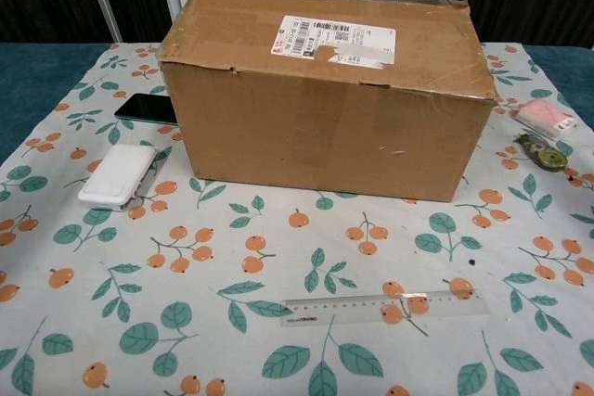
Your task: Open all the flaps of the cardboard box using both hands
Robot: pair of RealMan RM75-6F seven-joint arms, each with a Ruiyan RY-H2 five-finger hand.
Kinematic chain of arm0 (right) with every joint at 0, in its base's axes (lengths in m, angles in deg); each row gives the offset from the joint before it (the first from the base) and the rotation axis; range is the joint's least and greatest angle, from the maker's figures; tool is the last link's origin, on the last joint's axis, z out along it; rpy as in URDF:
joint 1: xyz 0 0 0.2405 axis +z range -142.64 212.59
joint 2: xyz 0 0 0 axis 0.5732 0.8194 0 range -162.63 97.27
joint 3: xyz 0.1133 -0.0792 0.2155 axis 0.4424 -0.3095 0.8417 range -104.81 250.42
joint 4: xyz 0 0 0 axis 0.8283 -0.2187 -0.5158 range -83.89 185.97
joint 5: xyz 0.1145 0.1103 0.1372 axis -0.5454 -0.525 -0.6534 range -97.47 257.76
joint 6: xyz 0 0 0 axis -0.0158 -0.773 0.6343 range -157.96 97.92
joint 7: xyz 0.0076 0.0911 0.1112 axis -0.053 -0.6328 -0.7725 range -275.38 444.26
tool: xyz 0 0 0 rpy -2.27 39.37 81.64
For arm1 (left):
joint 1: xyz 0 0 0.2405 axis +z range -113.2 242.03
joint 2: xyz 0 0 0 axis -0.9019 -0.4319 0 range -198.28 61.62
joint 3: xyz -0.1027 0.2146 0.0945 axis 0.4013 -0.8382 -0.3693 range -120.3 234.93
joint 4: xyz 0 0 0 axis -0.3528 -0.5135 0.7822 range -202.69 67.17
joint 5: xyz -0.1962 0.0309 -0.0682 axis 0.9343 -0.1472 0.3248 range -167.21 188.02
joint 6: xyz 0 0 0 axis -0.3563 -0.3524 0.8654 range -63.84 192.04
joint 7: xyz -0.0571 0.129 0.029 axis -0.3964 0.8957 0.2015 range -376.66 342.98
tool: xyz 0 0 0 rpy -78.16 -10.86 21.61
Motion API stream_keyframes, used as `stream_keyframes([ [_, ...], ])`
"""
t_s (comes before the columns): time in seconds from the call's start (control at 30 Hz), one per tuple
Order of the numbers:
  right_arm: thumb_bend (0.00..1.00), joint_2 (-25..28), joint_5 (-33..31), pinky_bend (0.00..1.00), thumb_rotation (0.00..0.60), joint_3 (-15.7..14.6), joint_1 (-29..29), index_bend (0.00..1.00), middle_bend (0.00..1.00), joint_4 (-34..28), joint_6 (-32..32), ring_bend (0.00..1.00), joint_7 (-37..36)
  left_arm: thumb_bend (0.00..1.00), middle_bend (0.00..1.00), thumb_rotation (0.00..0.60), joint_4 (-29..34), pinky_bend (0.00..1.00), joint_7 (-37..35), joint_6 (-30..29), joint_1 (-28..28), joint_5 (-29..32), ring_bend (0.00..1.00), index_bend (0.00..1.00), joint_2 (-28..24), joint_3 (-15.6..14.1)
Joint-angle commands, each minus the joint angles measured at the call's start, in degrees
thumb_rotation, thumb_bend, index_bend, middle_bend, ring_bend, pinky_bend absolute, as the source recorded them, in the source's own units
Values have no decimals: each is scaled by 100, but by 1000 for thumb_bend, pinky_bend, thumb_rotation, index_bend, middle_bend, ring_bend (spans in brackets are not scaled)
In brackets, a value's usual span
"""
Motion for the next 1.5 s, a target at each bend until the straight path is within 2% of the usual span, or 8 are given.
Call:
stream_keyframes([
  [0.03,207,0,-31,228,600,14,-4,0,0,-39,9,15,12,40,0,600,11,0,-19,-4,0,-16,0,0,-10,-4],
  [0.37,319,377,-273,227,600,314,108,0,10,-979,73,50,66,40,0,600,37,0,-23,26,-7,2,0,0,5,-3],
  [0.5,470,765,-536,240,600,706,558,35,98,-1643,571,118,344,40,0,600,57,0,-26,106,-23,85,0,0,-3,11],
  [0.63,665,985,-1194,272,600,1214,1192,146,184,-1957,1342,194,640,40,0,600,103,0,-60,174,-36,165,0,0,-33,32],
  [0.73,754,1036,-1677,277,600,1449,1544,153,187,-2001,1803,198,795,41,0,600,85,0,-48,184,-45,178,0,0,-33,42],
  [0.93,884,983,-3413,279,600,1889,2683,153,187,-1651,3244,199,1371,41,0,600,100,0,-62,306,-80,265,0,0,-42,50],
  [1.27,927,450,-5014,279,600,1698,3833,176,200,-819,4188,201,2094,44,0,600,75,0,-33,409,-137,363,0,0,-15,91],
  [1.5,932,49,-5483,286,600,1473,4272,269,277,-437,4235,268,2310,46,0,600,67,0,-74,470,-168,433,0,0,-7,121],
])
